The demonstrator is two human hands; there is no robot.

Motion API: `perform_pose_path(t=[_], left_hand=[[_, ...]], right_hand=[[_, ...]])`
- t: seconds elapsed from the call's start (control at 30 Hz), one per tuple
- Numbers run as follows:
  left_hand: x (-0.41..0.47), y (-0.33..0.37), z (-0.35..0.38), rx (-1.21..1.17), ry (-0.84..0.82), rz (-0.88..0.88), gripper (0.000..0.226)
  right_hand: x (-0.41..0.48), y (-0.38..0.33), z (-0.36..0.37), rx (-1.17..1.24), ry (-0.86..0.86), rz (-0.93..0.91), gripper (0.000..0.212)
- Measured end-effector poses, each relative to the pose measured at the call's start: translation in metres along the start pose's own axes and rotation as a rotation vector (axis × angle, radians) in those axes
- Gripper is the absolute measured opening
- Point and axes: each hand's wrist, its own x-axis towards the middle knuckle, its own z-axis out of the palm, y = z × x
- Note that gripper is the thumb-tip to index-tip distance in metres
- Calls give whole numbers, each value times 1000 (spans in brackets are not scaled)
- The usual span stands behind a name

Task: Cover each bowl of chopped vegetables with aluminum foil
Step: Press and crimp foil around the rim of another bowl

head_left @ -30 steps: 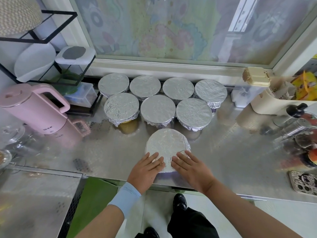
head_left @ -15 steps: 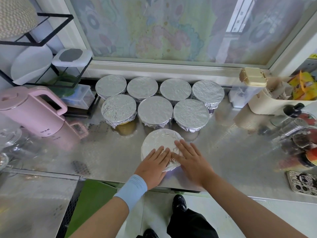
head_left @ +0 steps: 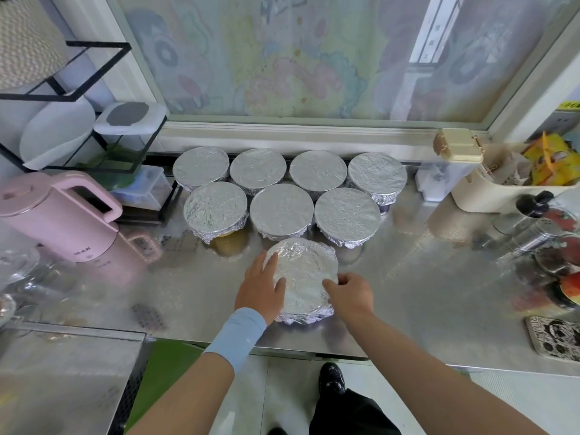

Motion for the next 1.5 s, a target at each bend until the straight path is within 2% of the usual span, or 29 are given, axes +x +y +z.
perform_pose_path(t=[0.1, 0.17, 0.23, 0.3, 0.4, 0.47, 0.57, 0.67, 0.77, 0.93, 1.07, 1.2, 1.27, 1.3, 1.37, 1.4, 1.47, 1.5], left_hand=[[-10, -5, -9, 47, 134, -53, 45], [-9, -7, -17, 201, 221, -24, 37], [3, -7, -22, 221, 263, 28, 33], [20, -4, -26, 48, 197, 76, 37], [45, 9, -28, -183, -23, 92, 45], [55, 17, -26, -279, -96, 15, 47], [61, 24, -24, -339, -85, -94, 42], [61, 20, -19, -394, -38, -152, 19], [59, 12, -15, -504, -70, -254, 26], [61, -6, -11, -622, -133, -434, 22], [62, -11, -5, -728, -34, -550, 17], [58, -6, 0, -804, -3, -601, 18], [55, -4, 0, -717, 29, -536, 23], [52, -5, 0, -583, 87, -437, 25], [46, -7, -2, -314, 227, -103, 28], [42, -8, -2, -241, 241, 74, 26], [33, -9, 1, -138, 141, 288, 27], [30, -11, 6, -88, 90, 330, 28]], right_hand=[[12, -5, -5, -17, 36, -6, 25], [19, -8, -7, -8, 24, -30, 30], [25, -13, -7, 27, -20, -53, 33], [31, -17, -6, 36, -48, -76, 32], [39, -20, -2, 85, -55, -86, 28], [43, -21, 1, 125, -53, -80, 26], [47, -23, 7, 165, -63, -89, 29], [50, -24, 11, 134, -129, -84, 33], [57, -26, 15, 132, -207, -67, 36], [62, -28, 22, 114, -374, -13, 21], [64, -27, 30, 96, -397, -1, 37], [64, -22, 34, 88, -378, -16, 41], [64, -20, 36, 79, -373, -1, 38], [64, -19, 37, 76, -360, 2, 37], [63, -20, 40, 55, -327, -13, 35], [62, -21, 40, 22, -310, -44, 33], [56, -21, 39, -126, -192, -194, 27], [51, -21, 37, -241, -59, -333, 24]])
